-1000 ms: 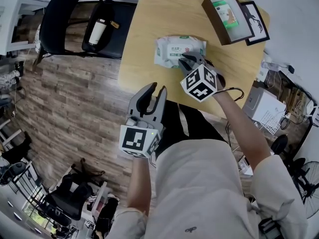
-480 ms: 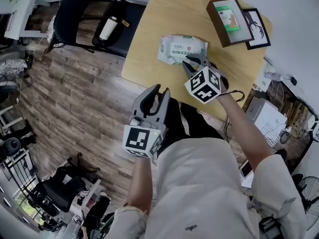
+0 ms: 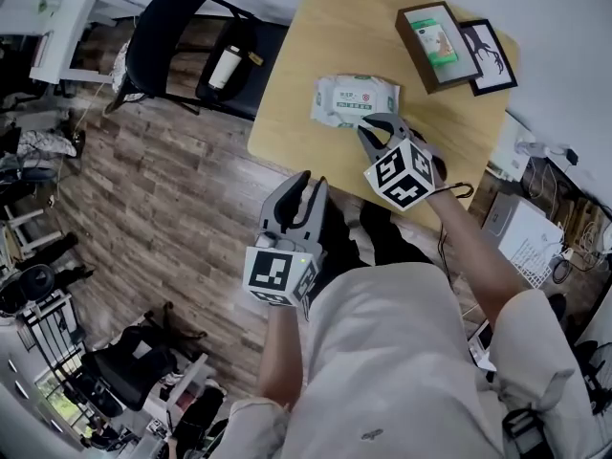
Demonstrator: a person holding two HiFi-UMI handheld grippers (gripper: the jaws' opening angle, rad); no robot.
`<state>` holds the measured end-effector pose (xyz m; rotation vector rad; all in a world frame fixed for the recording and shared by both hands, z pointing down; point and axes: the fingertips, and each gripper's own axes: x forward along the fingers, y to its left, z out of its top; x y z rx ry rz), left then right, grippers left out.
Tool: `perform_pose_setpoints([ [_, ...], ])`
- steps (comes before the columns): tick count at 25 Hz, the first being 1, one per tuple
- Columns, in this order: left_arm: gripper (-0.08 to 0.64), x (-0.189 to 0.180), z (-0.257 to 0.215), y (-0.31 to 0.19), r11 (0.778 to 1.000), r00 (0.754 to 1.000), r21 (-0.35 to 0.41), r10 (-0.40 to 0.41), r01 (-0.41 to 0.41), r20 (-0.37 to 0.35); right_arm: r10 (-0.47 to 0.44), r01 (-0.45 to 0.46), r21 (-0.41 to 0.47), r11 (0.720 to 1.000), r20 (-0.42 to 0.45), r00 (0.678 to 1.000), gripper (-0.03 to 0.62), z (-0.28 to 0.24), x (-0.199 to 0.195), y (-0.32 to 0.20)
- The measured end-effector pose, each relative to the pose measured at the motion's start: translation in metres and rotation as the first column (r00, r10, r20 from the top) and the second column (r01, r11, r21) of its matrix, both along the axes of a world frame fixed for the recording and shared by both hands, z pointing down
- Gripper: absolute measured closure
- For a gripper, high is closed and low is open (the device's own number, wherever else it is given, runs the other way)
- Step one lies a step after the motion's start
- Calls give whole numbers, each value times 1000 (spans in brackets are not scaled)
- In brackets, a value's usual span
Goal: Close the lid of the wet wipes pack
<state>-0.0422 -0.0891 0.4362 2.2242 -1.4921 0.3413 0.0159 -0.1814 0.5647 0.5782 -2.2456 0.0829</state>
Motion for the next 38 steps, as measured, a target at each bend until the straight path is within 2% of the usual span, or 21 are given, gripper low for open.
perform_pose_setpoints([
  [6, 471, -11, -3, 7, 1000, 1000, 11, 27, -27, -14, 24, -24, 14, 1000, 34, 999, 555, -20, -11, 18],
  [11, 471, -24, -4, 20, 995, 995, 13, 96, -95, -25, 70, -71, 19, 997, 60, 996, 569, -39, -25, 42],
  [19, 471, -47, -18, 49, 977, 977, 45, 211, -210, -32, 166, -173, 54, 983, 120, 979, 588, -86, -47, 87],
  [22, 471, -55, -25, 60, 968, 968, 63, 248, -245, -42, 187, -201, 96, 975, 139, 972, 589, -109, -54, 105],
  [27, 471, -63, -38, 79, 949, 951, 97, 305, -299, -53, 225, -255, 188, 949, 166, 960, 592, -149, -60, 131],
  [32, 471, -64, -50, 95, 920, 925, 130, 378, -370, -38, 261, -313, 246, 917, 224, 939, 592, -185, -65, 155],
  [38, 477, -70, -73, 114, 894, 906, 178, 422, -412, -25, 306, -401, 275, 874, 331, 893, 592, -224, -69, 182],
])
